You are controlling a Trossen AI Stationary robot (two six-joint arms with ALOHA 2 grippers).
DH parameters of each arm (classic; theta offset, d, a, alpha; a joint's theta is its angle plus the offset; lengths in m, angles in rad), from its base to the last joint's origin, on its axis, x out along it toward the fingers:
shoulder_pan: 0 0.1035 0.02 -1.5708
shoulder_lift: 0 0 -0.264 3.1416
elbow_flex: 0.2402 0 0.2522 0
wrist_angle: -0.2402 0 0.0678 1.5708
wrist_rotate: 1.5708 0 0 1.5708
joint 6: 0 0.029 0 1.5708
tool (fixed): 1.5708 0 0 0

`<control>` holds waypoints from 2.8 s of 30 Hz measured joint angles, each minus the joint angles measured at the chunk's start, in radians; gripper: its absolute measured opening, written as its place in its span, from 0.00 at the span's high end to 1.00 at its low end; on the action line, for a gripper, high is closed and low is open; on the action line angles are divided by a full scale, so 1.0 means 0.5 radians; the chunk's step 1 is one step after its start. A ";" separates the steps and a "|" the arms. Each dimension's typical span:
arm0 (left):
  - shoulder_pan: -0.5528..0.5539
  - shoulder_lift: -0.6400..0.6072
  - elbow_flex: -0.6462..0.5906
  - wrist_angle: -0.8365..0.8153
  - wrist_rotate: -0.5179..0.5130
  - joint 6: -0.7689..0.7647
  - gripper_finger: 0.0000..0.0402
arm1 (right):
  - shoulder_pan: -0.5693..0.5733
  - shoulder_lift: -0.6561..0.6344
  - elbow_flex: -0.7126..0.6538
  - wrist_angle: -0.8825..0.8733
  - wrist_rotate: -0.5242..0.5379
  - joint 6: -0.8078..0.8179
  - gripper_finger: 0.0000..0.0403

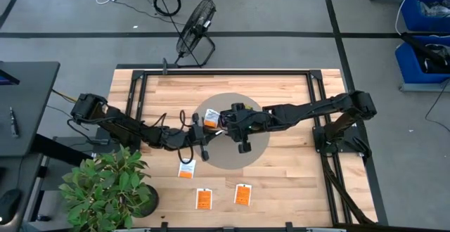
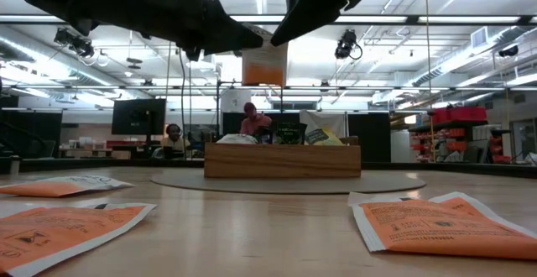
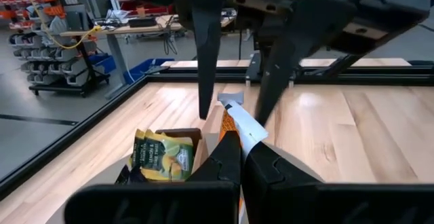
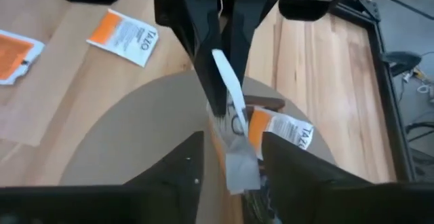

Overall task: Pick & Place Tea
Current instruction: Put the white tea bag into the left section of the wooden organizer

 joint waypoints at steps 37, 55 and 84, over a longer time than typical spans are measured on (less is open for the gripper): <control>0.413 0.001 -0.475 0.494 0.211 -0.280 1.00 | 0.145 -0.215 0.000 -0.423 0.337 0.128 0.65; 0.739 0.008 -0.702 0.847 0.856 -0.296 1.00 | 0.401 -0.237 -0.002 -0.341 0.442 0.378 0.64; 0.838 0.421 -0.684 1.072 1.066 -0.154 1.00 | 0.421 -0.237 -0.002 -0.335 0.441 0.416 0.64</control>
